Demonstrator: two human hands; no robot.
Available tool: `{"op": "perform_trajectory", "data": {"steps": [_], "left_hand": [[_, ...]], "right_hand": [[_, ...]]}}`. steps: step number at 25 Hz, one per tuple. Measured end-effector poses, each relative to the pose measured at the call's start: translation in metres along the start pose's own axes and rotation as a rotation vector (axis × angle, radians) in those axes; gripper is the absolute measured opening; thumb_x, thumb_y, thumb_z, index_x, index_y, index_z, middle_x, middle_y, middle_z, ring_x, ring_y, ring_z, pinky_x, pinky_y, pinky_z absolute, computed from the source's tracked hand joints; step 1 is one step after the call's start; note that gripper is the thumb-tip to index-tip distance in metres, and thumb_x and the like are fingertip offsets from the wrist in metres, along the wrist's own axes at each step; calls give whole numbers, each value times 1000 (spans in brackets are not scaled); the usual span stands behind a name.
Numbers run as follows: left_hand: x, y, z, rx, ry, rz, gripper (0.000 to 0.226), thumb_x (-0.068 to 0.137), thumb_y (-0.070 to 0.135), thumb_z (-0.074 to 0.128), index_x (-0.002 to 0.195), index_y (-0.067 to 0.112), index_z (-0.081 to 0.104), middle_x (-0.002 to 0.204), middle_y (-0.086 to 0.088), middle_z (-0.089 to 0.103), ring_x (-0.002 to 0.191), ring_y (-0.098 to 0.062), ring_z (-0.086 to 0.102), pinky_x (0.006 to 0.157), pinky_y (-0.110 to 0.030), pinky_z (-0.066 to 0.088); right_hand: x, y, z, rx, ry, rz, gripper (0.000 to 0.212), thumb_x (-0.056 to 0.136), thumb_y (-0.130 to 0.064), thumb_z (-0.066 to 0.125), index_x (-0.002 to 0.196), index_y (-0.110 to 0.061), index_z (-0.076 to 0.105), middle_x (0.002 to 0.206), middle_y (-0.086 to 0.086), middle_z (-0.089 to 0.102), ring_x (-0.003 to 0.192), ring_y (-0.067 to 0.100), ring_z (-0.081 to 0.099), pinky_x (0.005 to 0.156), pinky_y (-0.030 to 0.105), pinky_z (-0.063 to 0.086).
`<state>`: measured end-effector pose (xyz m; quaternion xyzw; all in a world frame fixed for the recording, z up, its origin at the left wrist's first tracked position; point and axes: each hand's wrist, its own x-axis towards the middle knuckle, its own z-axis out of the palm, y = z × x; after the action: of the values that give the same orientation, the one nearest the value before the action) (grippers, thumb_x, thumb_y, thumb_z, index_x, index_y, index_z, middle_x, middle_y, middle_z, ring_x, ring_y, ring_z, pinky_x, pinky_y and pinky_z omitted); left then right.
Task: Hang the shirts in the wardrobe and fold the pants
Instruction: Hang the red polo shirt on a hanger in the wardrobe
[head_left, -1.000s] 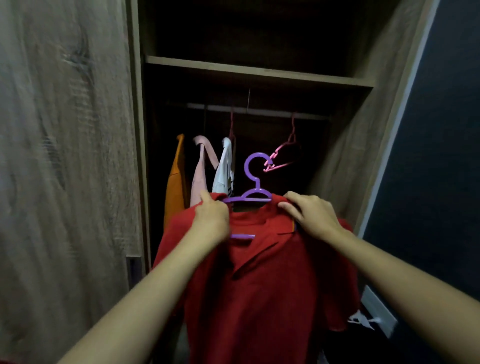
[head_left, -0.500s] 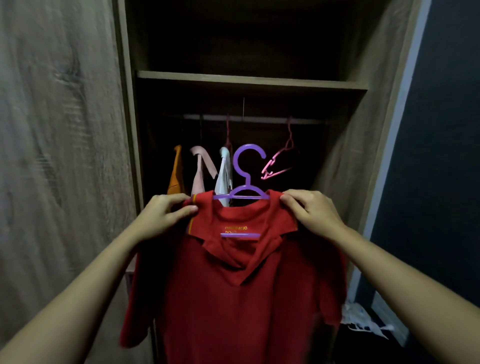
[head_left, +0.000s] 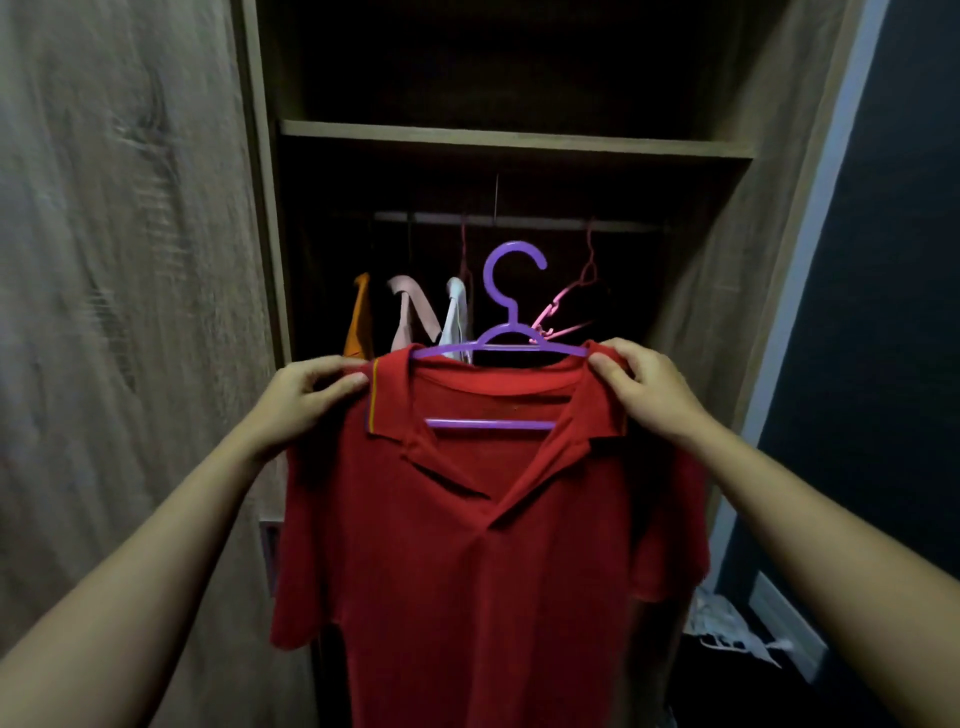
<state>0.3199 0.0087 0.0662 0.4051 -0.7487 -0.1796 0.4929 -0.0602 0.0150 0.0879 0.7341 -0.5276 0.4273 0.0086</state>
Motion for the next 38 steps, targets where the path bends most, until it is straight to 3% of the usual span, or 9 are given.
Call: {"op": "perform_trajectory", "data": {"steps": [5, 10, 15, 18, 20, 24, 28, 34, 38], "left_hand": [[-16, -23, 9, -293, 39, -226, 28, 76, 17, 76, 100, 27, 66, 92, 14, 73, 91, -2, 65, 75, -12, 51], [-36, -56, 2, -35, 10, -447, 12, 73, 16, 78, 79, 25, 74, 77, 10, 73, 88, -18, 66, 76, -28, 53], [-19, -9, -17, -458, -304, -428, 80, 45, 20, 79, 123, 20, 59, 115, -7, 67, 101, -18, 66, 77, -23, 56], [1, 42, -11, -338, -428, -312, 63, 58, 40, 83, 113, 14, 67, 111, -8, 70, 103, -19, 65, 87, -25, 53], [7, 70, 4, -175, -493, -271, 37, 77, 34, 74, 101, 5, 71, 99, -13, 72, 91, -24, 67, 81, -30, 54], [7, 95, 25, -58, -330, -204, 39, 78, 34, 72, 80, -5, 64, 71, -7, 64, 67, -17, 55, 63, -30, 42], [7, 115, 45, 276, -117, -248, 41, 77, 41, 71, 66, 2, 62, 60, -3, 60, 57, -12, 52, 57, -28, 38], [21, 130, 89, 643, 35, -321, 37, 82, 43, 60, 59, 17, 52, 73, -8, 56, 86, -33, 59, 63, -31, 35], [39, 111, 115, 662, 72, -356, 29, 83, 46, 55, 79, 18, 61, 81, -4, 59, 84, -28, 58, 67, -31, 40]], "right_hand": [[10, 0, -11, 71, 78, 27, 31, 88, -47, 52, 106, -25, 66, 95, -4, 69, 93, 10, 56, 97, 50, 42], [8, 9, -25, 27, 64, 35, 34, 88, -47, 49, 108, -25, 65, 102, -1, 70, 101, 22, 63, 97, 50, 43], [9, 14, -19, 118, -19, -11, 27, 85, -48, 49, 102, -33, 63, 88, -16, 64, 87, 7, 59, 87, 38, 47], [15, 13, -10, 143, -74, -29, 17, 84, -48, 47, 93, -39, 59, 82, -22, 59, 81, -3, 54, 82, 29, 44], [26, 13, -3, 143, -96, -50, 25, 84, -48, 47, 99, -35, 62, 90, -19, 63, 87, 0, 57, 87, 30, 46], [51, 18, 14, 11, -124, -28, 36, 90, -45, 48, 116, -25, 62, 116, -2, 68, 113, 18, 60, 100, 46, 43], [71, 14, 43, 3, -101, 7, 51, 89, -35, 53, 135, -15, 45, 131, 14, 53, 123, 28, 50, 105, 42, 38], [121, 5, 81, 151, 123, 378, 59, 89, -32, 56, 135, 0, 36, 134, 26, 44, 125, 40, 42, 106, 39, 32], [163, 9, 103, 150, 134, 507, 84, 83, -35, 63, 145, -5, 14, 145, 24, 31, 133, 39, 31, 107, 44, 31]]}}
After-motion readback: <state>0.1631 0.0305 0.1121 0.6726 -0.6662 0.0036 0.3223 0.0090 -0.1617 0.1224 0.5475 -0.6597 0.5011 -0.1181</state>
